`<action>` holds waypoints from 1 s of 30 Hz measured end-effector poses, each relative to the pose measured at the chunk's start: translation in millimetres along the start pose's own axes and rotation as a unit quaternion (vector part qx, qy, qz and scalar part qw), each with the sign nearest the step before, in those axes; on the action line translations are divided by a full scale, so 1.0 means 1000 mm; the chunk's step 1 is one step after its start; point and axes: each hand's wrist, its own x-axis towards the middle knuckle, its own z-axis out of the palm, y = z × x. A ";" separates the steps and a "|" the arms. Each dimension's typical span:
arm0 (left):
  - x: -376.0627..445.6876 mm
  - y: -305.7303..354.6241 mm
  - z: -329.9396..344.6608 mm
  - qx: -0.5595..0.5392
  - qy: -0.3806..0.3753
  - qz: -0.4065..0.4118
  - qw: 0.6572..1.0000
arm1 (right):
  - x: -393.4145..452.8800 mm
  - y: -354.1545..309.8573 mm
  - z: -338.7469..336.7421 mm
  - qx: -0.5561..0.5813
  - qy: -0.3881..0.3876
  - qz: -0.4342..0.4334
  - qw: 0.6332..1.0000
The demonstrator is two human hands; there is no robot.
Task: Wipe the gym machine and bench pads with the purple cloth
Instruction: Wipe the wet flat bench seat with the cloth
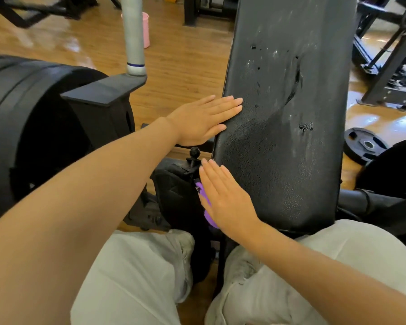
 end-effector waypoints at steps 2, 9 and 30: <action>0.000 0.003 0.001 -0.008 0.006 -0.011 1.000 | 0.016 0.033 -0.013 -0.093 -0.006 0.025 0.995; -0.002 0.013 0.009 -0.018 0.047 -0.046 0.998 | 0.049 0.089 -0.018 0.017 0.069 0.280 0.957; 0.019 0.192 0.072 -0.047 0.238 -0.401 0.883 | -0.037 0.123 -0.049 0.063 -0.017 0.112 0.992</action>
